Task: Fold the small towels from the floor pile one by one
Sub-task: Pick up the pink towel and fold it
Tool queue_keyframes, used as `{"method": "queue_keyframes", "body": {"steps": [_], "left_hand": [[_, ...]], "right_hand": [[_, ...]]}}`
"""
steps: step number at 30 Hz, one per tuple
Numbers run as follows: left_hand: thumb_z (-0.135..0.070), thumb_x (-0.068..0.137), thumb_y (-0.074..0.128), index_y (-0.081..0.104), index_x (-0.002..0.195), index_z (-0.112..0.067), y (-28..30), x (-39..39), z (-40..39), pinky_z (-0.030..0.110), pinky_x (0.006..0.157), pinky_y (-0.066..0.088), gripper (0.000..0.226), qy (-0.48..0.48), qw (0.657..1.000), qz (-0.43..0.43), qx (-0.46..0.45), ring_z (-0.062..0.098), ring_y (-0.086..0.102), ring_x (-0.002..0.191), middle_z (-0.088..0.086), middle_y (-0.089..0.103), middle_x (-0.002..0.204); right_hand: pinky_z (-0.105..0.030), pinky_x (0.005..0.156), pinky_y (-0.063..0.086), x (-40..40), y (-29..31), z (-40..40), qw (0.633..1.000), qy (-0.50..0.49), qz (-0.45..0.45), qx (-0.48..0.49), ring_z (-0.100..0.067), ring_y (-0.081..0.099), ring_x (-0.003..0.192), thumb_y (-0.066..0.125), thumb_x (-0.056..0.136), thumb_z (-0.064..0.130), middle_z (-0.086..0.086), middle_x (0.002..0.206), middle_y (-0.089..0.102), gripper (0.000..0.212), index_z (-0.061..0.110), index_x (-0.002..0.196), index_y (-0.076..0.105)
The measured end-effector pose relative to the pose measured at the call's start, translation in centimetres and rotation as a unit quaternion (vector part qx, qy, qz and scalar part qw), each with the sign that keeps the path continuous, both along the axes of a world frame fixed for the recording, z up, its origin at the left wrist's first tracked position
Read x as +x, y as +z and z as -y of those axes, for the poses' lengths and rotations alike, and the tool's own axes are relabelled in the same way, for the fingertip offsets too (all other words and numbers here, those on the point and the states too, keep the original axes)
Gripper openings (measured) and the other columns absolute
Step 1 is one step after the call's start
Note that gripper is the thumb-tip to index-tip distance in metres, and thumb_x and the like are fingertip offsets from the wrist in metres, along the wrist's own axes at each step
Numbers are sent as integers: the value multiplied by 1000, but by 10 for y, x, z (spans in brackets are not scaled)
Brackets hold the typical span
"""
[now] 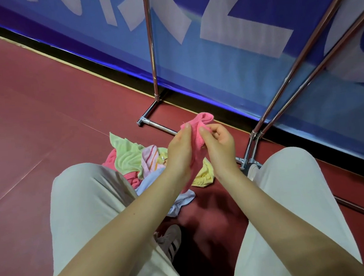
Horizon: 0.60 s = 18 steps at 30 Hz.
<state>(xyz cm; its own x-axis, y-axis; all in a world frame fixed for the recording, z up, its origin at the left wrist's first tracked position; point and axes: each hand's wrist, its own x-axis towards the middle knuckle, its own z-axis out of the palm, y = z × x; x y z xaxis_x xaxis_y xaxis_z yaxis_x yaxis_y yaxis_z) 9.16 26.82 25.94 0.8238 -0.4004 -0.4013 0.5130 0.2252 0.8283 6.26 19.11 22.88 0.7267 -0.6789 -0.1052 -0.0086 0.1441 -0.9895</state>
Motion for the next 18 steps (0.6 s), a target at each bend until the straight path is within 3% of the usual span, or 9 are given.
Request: {"method": "queue_keyframes", "body": {"steps": [2, 4, 7, 8, 11, 13, 15, 18], "left_hand": [[-23, 105, 36, 72, 104, -12, -1, 0, 0, 15, 50, 48, 38, -6, 1000, 17, -2, 9, 64, 67, 5, 71, 83], [-23, 103, 43, 73, 87, -18, -3, 1, -2, 12, 49, 45, 35, 14, 998, 51, 21, 3, 64, 58, -8, 69, 62], [-22, 103, 44, 73, 84, -23, -7, 6, -3, 21, 73, 51, 35, 18, 995, 84, 47, 9, 69, 78, -7, 75, 76], [-19, 103, 42, 73, 87, -22, -5, 5, -4, 21, 73, 52, 35, 14, 996, 84, 38, 8, 70, 80, -6, 75, 81], [-12, 102, 42, 72, 85, -19, -4, 4, -7, 11, 60, 50, 35, 10, 996, 82, 21, -1, 68, 68, -10, 73, 72], [-11, 100, 47, 74, 87, -17, -3, 4, -9, 12, 61, 52, 31, 9, 997, 76, 11, 2, 69, 73, -6, 75, 79], [-11, 99, 50, 76, 90, -15, -1, 5, -10, 14, 65, 54, 28, 9, 998, 65, 8, 7, 70, 80, -1, 76, 88], [-13, 98, 52, 75, 81, -15, 2, 3, -12, 11, 56, 50, 29, 7, 999, 52, 9, 1, 68, 66, -4, 74, 71]], "right_hand": [[-32, 65, 45, 0, 1, 0, 1000, 17, 4, -19, -15, 55, 71, 65, 88, 18, -6, 76, 63, 13, 5, 91, 64], [-27, 65, 46, 0, 3, -2, 999, 32, 4, -43, -10, 56, 71, 63, 90, 13, -3, 76, 63, 11, 3, 94, 63], [-22, 64, 47, -2, 5, -5, 995, 53, 0, -83, -8, 57, 70, 61, 91, 13, -1, 76, 64, 7, 7, 93, 65], [-20, 64, 47, -3, 6, -6, 994, 56, -1, -89, -7, 57, 68, 59, 92, 13, 0, 75, 64, 8, 8, 93, 65], [-15, 63, 47, -2, 6, -4, 992, 73, -8, -106, -1, 58, 63, 50, 96, 8, 2, 77, 65, 18, 10, 98, 67], [-15, 67, 49, -2, 7, -2, 987, 91, -8, -133, 1, 60, 67, 49, 95, 4, 3, 83, 67, 24, 18, 97, 69], [-14, 72, 48, -3, 6, 2, 974, 90, -7, -208, -1, 62, 77, 55, 91, 3, 1, 90, 66, 26, 23, 94, 70], [-18, 72, 48, -2, 2, 11, 941, 73, -15, -330, -7, 57, 81, 64, 85, 7, 1, 94, 58, 18, 23, 90, 70]]}}
